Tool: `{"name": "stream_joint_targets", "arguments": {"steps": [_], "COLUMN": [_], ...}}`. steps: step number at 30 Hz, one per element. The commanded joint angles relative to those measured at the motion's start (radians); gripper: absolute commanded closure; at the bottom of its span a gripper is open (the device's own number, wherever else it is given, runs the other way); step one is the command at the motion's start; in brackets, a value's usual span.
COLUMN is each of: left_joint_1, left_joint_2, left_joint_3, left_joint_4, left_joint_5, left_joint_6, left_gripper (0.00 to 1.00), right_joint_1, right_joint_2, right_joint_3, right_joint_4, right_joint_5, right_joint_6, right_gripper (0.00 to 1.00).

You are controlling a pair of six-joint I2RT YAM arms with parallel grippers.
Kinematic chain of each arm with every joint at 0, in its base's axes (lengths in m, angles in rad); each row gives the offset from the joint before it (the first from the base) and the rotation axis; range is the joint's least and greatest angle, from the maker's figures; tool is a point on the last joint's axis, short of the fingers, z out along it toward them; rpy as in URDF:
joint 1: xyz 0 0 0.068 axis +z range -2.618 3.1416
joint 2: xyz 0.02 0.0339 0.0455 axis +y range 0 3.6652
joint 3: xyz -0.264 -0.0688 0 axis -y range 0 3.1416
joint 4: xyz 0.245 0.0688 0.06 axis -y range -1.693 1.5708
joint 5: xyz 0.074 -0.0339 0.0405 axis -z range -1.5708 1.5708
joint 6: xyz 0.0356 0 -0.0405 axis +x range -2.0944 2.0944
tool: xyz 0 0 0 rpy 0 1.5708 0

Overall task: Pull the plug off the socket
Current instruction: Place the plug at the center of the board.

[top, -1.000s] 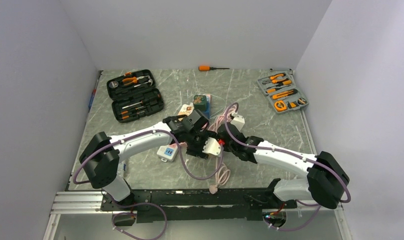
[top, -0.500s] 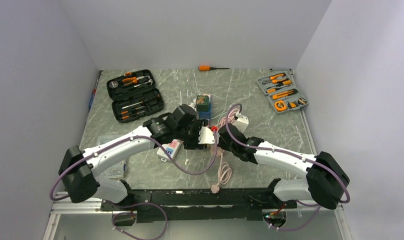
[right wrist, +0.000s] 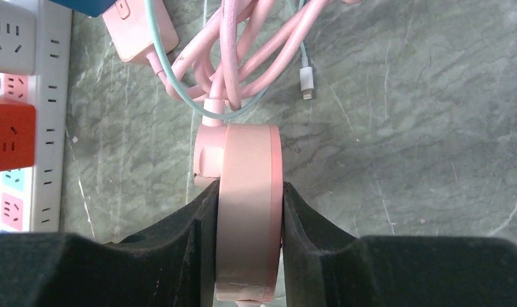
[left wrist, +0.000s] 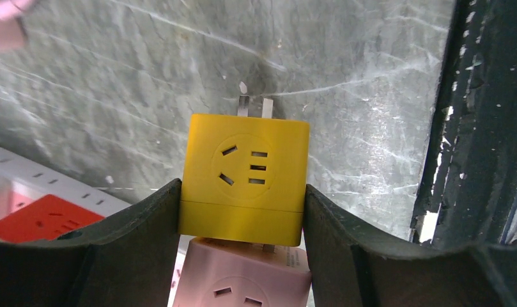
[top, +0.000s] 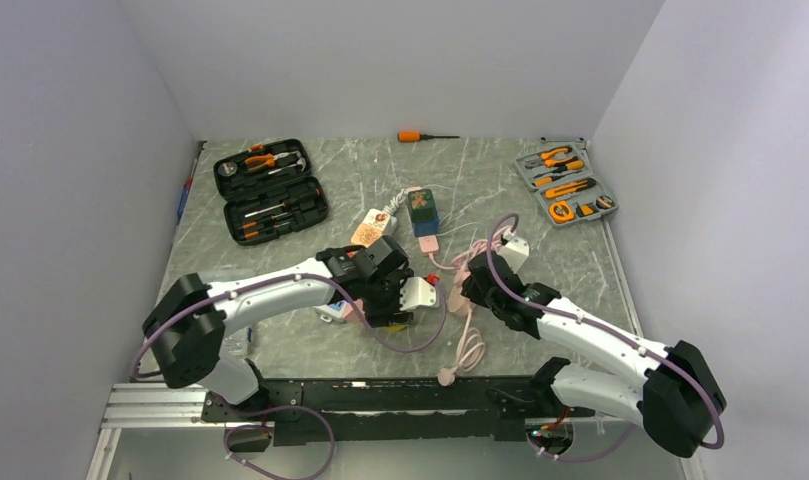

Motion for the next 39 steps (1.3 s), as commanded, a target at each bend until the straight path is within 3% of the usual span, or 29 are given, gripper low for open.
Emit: {"name": "stream_joint_targets", "arguments": {"steps": [1,3,6,8,13,17,18,25,31,34,39], "left_joint_1": [-0.015,-0.024,-0.030,-0.036,-0.040,-0.042,-0.042,-0.037,0.021,0.055,0.077], "left_joint_2": [0.036,0.045,0.069,0.079,0.088,0.088,0.086,0.060,0.003,-0.023,-0.073], "left_joint_3": [0.041,0.015,0.001,-0.008,-0.025,-0.052,-0.045,0.111,0.248,0.224,0.010], "left_joint_4": [0.010,0.051,0.081,0.097,0.101,0.113,0.108,-0.006,-0.064,0.036,0.401], "left_joint_5": [-0.026,-0.032,-0.026,-0.018,0.042,0.087,0.090,0.098,0.156,0.199,0.251], "left_joint_6": [-0.081,-0.077,-0.075,-0.076,-0.086,-0.100,-0.103,-0.098,0.056,0.221,0.533], "left_gripper": [1.00,1.00,0.88,0.72,0.46,0.06,0.01,0.01,0.01,0.01,0.01], "right_joint_1": [-0.007,-0.009,-0.010,-0.012,-0.026,-0.038,-0.040,-0.057,-0.083,-0.103,-0.130], "right_joint_2": [-0.041,-0.059,-0.093,-0.115,-0.156,-0.181,-0.187,-0.210,-0.264,-0.302,-0.330], "right_joint_3": [-0.069,-0.087,-0.112,-0.124,-0.152,-0.159,-0.160,-0.169,-0.194,-0.219,-0.218], "right_joint_4": [-0.103,-0.089,-0.044,-0.012,0.028,0.038,0.042,0.065,0.134,0.192,0.230], "right_joint_5": [-0.023,-0.034,-0.064,-0.088,-0.113,-0.126,-0.130,-0.153,-0.229,-0.298,-0.384], "right_joint_6": [-0.009,-0.001,-0.004,-0.012,-0.016,-0.020,-0.025,-0.050,-0.091,-0.114,-0.145], "right_gripper": [1.00,1.00,1.00,1.00,1.00,1.00,1.00,1.00,1.00,1.00,1.00]}}
